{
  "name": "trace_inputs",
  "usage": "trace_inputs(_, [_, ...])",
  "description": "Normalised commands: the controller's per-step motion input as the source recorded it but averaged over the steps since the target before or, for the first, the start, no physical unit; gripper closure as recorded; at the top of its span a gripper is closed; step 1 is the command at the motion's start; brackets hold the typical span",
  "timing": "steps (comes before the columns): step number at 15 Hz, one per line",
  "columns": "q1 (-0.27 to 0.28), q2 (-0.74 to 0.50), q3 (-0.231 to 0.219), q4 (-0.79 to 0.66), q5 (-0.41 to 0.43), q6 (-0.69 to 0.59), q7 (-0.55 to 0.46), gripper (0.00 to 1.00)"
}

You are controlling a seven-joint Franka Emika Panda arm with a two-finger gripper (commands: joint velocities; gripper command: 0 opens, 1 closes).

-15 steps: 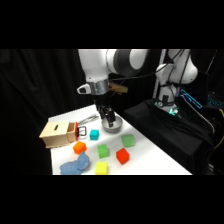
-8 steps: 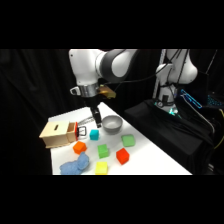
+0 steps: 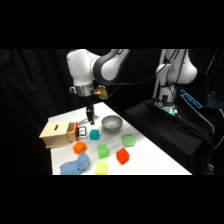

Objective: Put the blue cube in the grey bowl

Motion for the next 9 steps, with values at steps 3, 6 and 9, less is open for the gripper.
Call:
trace_inputs(3, [-0.06, 0.1, -0.01, -0.02, 0.128, 0.34, 0.1, 0.0])
trace_inputs(6, [-0.017, 0.11, -0.022, -0.05, 0.094, 0.39, 0.09, 0.0])
trace_inputs(9, [0.028, 0.1, -0.046, -0.06, 0.048, 0.32, 0.12, 0.0])
